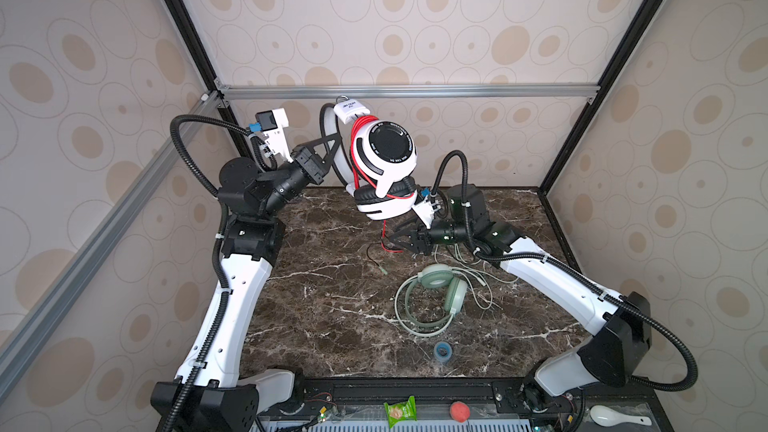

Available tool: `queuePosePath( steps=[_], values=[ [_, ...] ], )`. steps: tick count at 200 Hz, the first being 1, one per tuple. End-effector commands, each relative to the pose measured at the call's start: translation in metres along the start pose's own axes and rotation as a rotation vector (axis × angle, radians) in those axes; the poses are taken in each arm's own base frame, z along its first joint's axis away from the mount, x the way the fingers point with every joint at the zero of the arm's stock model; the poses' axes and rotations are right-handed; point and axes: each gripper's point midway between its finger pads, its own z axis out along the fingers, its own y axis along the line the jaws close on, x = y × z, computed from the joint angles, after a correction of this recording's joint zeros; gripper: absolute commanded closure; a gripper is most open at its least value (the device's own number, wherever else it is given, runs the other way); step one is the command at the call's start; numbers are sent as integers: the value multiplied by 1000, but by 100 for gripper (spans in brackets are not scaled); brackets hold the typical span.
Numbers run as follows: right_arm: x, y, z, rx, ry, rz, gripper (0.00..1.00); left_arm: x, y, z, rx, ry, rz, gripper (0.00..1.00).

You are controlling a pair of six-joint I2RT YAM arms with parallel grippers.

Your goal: Wrap the headphones

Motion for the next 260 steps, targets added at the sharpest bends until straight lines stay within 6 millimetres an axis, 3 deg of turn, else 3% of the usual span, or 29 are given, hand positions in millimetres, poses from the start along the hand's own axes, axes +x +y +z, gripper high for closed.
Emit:
queuePosePath(
  steps=[1, 79, 152, 260],
  values=[
    [5, 7, 3, -37, 6, -20, 64, -24, -32, -8, 74, -72, 23, 100],
    [6, 15, 14, -101, 9, -16, 64, -24, -28, -6, 69, -72, 15, 100],
    [8, 8, 25, -79, 31, -28, 63, -24, -23, -2, 72, -77, 3, 100],
    [-5, 8, 35, -102, 2, -42, 58, -21, -18, -1, 72, -84, -14, 100]
  ],
)
